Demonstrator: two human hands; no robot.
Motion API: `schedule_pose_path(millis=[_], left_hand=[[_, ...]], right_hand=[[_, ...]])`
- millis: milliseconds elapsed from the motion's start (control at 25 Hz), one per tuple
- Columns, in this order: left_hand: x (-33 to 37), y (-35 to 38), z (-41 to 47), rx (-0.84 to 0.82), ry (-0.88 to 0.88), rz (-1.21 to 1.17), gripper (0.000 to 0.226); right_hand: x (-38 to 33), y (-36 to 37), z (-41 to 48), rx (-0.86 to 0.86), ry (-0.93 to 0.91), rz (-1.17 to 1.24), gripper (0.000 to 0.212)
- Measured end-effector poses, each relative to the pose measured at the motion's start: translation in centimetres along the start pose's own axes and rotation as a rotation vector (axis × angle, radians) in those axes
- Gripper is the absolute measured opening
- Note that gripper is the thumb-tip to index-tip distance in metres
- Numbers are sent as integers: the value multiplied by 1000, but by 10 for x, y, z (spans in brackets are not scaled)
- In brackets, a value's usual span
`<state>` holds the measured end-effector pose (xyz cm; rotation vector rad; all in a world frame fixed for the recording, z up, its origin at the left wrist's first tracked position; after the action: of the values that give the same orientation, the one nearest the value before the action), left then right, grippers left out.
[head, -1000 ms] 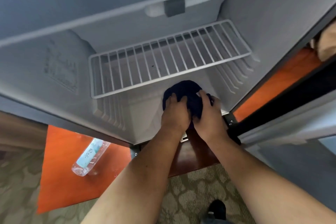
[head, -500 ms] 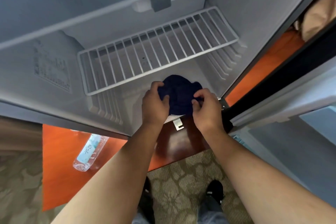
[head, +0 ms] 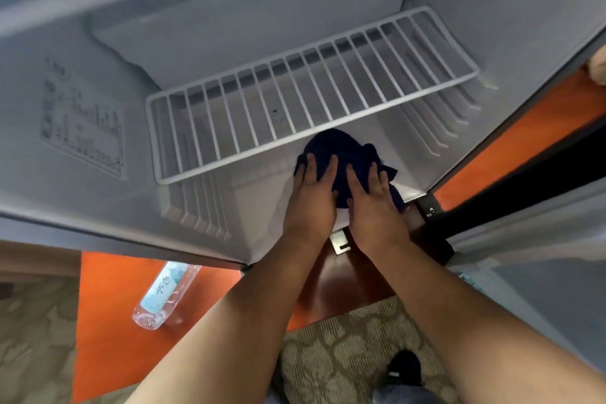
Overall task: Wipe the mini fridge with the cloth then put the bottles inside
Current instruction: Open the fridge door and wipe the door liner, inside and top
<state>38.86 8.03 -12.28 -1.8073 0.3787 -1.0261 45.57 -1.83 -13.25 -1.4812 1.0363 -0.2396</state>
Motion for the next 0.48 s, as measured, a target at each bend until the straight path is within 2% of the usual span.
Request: schedule_pose_path(millis=[120, 320, 480], left_hand=[[5, -5, 34, 24, 69, 14, 64], [19, -13, 81, 77, 103, -14, 61], [15, -8, 66, 79, 118, 13, 63]], right_hand=[[2, -10, 30, 40, -10, -16, 69], [6, -18, 77, 9, 39, 69, 79], [9, -21, 65, 17, 19, 136, 78]])
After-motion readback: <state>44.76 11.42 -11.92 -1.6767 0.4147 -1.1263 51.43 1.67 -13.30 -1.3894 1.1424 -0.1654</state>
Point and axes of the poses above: each hand's wrist, its own z-axis towards the middle knuckle, its own y-axis out of the palm, x = y × z, the point moved 7 cm from there along z, towards the middle knuckle
